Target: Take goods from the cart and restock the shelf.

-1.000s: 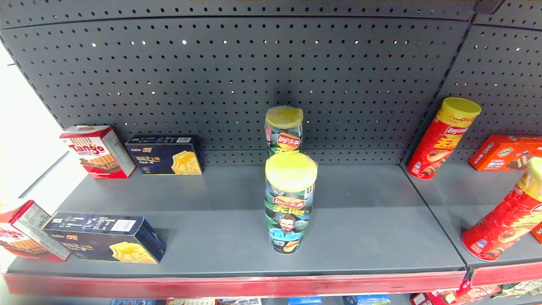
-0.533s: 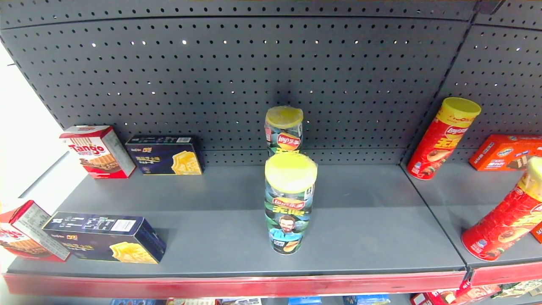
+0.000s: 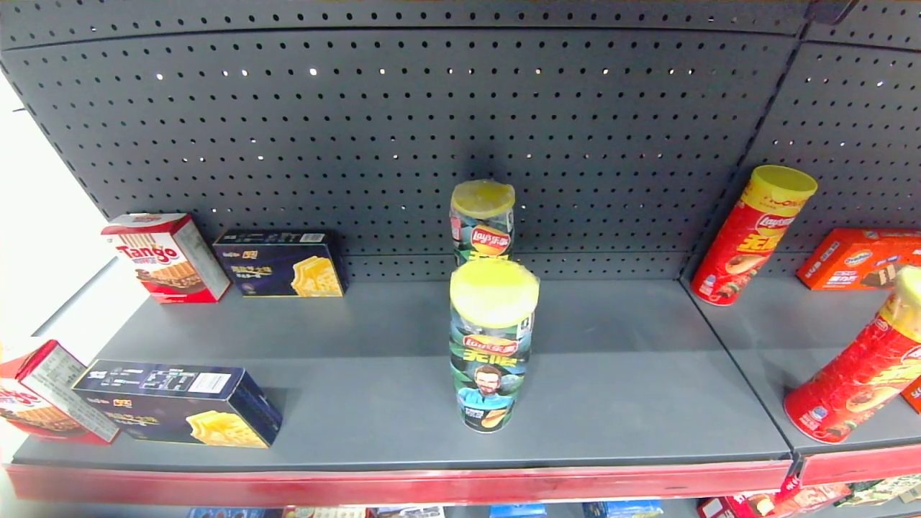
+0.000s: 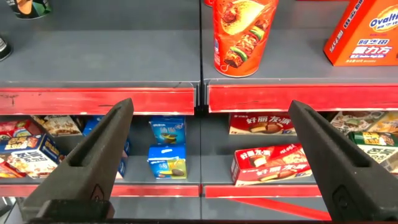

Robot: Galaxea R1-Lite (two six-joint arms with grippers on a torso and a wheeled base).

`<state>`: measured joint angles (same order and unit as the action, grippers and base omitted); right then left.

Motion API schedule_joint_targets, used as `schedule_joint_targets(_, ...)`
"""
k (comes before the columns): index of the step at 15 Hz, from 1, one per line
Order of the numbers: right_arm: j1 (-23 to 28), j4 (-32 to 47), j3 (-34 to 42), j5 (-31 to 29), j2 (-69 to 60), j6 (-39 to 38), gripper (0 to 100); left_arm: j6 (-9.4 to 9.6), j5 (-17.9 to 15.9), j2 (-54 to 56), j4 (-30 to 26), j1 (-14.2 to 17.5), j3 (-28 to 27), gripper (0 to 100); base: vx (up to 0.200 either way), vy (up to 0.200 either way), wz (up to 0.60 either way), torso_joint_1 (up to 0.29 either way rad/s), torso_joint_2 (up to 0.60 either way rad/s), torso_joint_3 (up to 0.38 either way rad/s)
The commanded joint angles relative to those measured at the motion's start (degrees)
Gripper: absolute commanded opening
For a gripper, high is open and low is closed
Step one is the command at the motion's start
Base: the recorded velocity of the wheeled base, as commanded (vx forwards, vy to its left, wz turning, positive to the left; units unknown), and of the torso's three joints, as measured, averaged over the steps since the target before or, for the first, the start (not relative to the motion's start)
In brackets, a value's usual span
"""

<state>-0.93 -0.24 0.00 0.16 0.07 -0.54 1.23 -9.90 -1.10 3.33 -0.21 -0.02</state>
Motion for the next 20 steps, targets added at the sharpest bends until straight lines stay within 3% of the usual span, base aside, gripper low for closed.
schedule_joint_targets(1,-0.04,-0.02,0.00,0.02,0.10,0.01,100,0.09,-0.03,1.10,0.01,0.12,-0.06,100,0.000,0.000,0.00,0.000,0.00,0.000)
schedule_joint_targets(3,-0.04,-0.02,0.00,0.02,0.19,0.01,100,-0.79,-0.03,1.10,-0.25,0.12,-0.15,100,0.000,0.000,0.00,0.000,0.00,0.000)
schedule_joint_targets(4,-0.04,-0.02,0.00,0.02,0.10,0.01,100,-1.41,-2.23,1.10,-0.34,0.12,-0.24,100,0.000,0.000,0.00,0.000,0.00,0.000)
schedule_joint_targets(6,-0.04,-0.02,0.00,0.02,0.19,0.01,100,-0.53,-1.09,1.10,-0.25,0.30,-0.15,100,0.000,0.000,0.00,0.000,0.00,0.000)
schedule_joint_targets(7,-0.04,-0.02,0.00,0.02,0.19,0.01,100,-1.41,19.30,1.10,-1.92,0.30,0.02,100,0.000,0.000,0.00,0.000,0.00,0.000)
schedule_joint_targets(8,-0.04,-0.02,0.00,0.02,0.10,0.01,100,-2.55,17.81,1.10,-2.62,0.30,-0.06,100,0.000,0.000,0.00,0.000,0.00,0.000)
schedule_joint_targets(9,0.05,-0.02,0.00,0.02,0.19,0.01,100,-0.62,15.26,1.10,-3.06,0.12,0.02,100,0.000,0.000,0.00,0.000,0.00,0.000)
schedule_joint_targets(10,-0.04,-0.02,0.00,0.02,0.19,0.01,100,0.53,8.76,1.10,-3.42,-0.14,-0.15,100,0.000,0.000,0.00,0.000,0.00,0.000)
schedule_joint_targets(11,-0.04,-0.02,0.00,0.02,0.10,0.01,100,0.88,5.50,1.10,-3.59,-0.14,-0.24,100,0.000,0.000,0.00,0.000,0.00,0.000)
schedule_joint_targets(14,0.05,-0.02,0.00,0.02,0.19,0.01,100,0.61,7.00,1.10,-3.59,0.12,-0.06,100,0.000,0.000,0.00,0.000,0.00,0.000)
schedule_joint_targets(17,-0.04,-0.02,0.00,0.19,0.19,0.10,100,-1.49,10.51,1.10,-3.42,0.03,-0.06,100,0.000,0.000,0.00,0.000,0.00,0.000)
schedule_joint_targets(20,-0.04,-0.02,0.00,0.19,0.19,0.10,100,-1.76,11.92,1.10,-3.33,0.03,0.02,100,0.000,0.000,0.00,0.000,0.00,0.000)
